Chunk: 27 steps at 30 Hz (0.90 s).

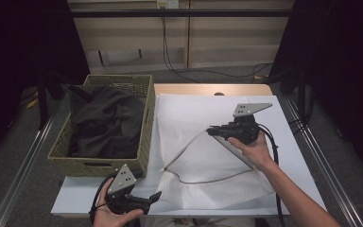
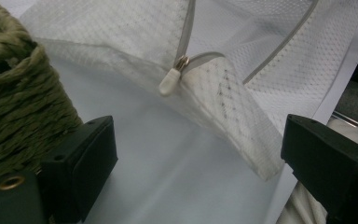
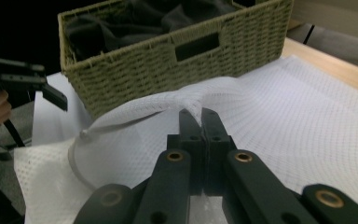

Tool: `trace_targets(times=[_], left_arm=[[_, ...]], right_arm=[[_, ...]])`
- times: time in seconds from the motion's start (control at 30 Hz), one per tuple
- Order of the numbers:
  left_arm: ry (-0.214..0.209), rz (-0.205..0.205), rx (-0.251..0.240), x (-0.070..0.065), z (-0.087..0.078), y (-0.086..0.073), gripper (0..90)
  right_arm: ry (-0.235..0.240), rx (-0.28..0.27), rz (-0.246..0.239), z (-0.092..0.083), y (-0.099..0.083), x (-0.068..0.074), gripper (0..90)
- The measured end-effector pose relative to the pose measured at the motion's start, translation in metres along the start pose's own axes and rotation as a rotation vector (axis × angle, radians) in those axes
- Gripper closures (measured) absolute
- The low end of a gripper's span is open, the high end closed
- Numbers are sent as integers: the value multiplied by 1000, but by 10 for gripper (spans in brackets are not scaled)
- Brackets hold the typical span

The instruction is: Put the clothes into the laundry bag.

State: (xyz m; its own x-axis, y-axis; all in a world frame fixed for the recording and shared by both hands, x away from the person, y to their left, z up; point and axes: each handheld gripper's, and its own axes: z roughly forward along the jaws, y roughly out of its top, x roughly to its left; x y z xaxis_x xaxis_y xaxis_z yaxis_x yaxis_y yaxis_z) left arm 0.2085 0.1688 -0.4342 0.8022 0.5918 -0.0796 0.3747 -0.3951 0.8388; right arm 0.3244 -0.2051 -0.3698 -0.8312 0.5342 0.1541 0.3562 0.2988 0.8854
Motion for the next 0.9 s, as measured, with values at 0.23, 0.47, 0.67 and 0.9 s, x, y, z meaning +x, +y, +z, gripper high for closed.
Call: trace_targets(times=[0.23,0.47,0.67,0.9], left_arm=[[-1,9,-5,0,-2,1,120],[-13,40,-18,-1,-8,6,123],[10,52,-51,4,-15,15,125],[22,49,-106,21,-28,30,143]], right_arm=[[12,-38,14,-4,2,-4,897],[14,-15,5,-3,-1,-3,897],[9,-2,9,-2,-4,-5,897],[7,12,6,0,-6,-5,897]])
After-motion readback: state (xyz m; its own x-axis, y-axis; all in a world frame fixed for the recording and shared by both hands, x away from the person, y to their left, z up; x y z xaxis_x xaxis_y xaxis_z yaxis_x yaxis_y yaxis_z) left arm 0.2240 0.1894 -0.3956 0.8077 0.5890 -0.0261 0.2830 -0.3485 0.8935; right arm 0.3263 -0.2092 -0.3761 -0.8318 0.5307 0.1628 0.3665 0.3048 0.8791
